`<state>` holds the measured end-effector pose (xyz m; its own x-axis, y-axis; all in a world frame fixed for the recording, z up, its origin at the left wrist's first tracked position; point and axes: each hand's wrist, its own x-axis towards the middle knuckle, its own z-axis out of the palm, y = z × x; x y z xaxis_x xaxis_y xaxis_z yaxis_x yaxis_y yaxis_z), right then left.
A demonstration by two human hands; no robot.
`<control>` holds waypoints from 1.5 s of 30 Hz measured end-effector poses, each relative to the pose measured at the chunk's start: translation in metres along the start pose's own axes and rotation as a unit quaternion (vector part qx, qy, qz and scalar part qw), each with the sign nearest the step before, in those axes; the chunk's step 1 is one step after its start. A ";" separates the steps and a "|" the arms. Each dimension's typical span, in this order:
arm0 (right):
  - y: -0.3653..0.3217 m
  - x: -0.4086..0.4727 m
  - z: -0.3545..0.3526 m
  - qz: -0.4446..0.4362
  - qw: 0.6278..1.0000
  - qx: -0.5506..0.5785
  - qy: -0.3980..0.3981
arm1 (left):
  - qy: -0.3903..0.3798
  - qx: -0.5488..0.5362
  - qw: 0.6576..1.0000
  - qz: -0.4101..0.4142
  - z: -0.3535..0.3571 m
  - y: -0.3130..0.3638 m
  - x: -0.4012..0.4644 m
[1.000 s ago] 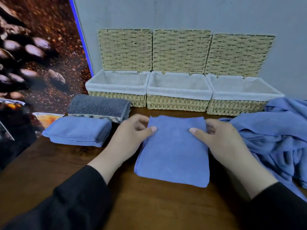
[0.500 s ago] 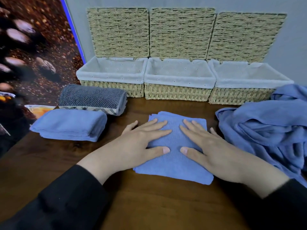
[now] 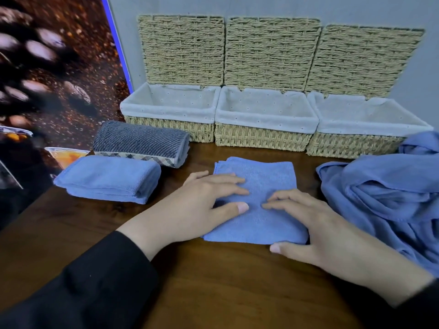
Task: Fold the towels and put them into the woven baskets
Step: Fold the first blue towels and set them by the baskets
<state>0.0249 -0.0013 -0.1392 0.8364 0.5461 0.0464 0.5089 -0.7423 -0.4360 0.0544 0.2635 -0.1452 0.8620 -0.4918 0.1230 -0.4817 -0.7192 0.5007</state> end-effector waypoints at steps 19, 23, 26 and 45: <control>-0.009 -0.003 -0.013 0.123 0.961 0.194 0.153 | 0.067 -0.227 0.969 -0.077 -0.020 0.016 -0.010; -0.007 0.003 -0.006 0.155 0.928 0.272 0.200 | 0.068 -0.312 0.940 -0.123 -0.017 0.021 -0.009; -0.001 0.008 0.006 0.162 0.941 0.174 0.243 | 0.100 -0.256 0.947 -0.167 -0.009 0.013 -0.007; -0.002 0.011 0.001 0.069 0.997 0.016 0.018 | -0.066 0.059 0.995 -0.034 -0.001 0.006 -0.003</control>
<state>0.0325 0.0065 -0.1391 0.9051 0.4249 0.0166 0.3824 -0.7963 -0.4687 0.0493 0.2612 -0.1417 0.8689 -0.4943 -0.0260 -0.4443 -0.8020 0.3993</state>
